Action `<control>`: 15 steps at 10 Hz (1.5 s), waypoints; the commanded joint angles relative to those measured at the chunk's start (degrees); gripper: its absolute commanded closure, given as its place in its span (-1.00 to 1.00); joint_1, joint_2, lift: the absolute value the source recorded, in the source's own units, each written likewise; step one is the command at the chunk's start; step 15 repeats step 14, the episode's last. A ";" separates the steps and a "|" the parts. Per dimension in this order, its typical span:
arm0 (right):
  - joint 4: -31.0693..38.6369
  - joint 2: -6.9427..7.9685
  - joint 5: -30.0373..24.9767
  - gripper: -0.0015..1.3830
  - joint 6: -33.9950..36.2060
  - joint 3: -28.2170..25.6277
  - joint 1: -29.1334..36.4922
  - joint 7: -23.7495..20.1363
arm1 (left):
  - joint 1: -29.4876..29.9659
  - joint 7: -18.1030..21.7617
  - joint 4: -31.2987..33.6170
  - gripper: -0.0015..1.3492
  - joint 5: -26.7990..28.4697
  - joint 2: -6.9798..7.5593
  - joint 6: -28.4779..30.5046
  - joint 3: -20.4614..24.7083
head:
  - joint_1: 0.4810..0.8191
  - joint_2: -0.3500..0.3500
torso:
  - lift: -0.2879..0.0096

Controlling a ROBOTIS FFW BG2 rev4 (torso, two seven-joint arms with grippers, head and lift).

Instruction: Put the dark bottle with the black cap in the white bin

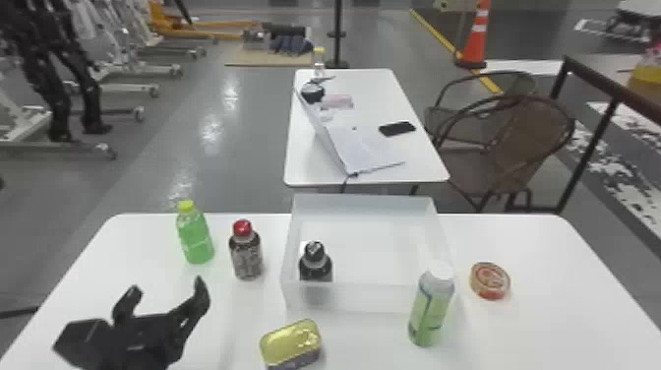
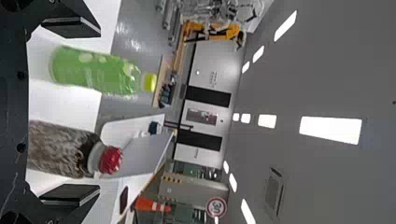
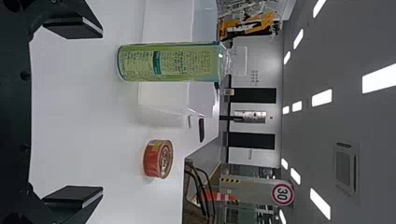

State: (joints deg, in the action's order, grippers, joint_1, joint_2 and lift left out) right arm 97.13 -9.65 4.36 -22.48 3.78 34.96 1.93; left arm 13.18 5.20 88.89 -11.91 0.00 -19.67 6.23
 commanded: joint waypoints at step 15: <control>0.70 -0.20 -0.67 -0.84 1.30 0.00 0.19 0.00 | 14.07 -1.16 -6.27 -0.80 9.10 -0.15 -15.04 5.63 | -0.60 0.00 | 0.26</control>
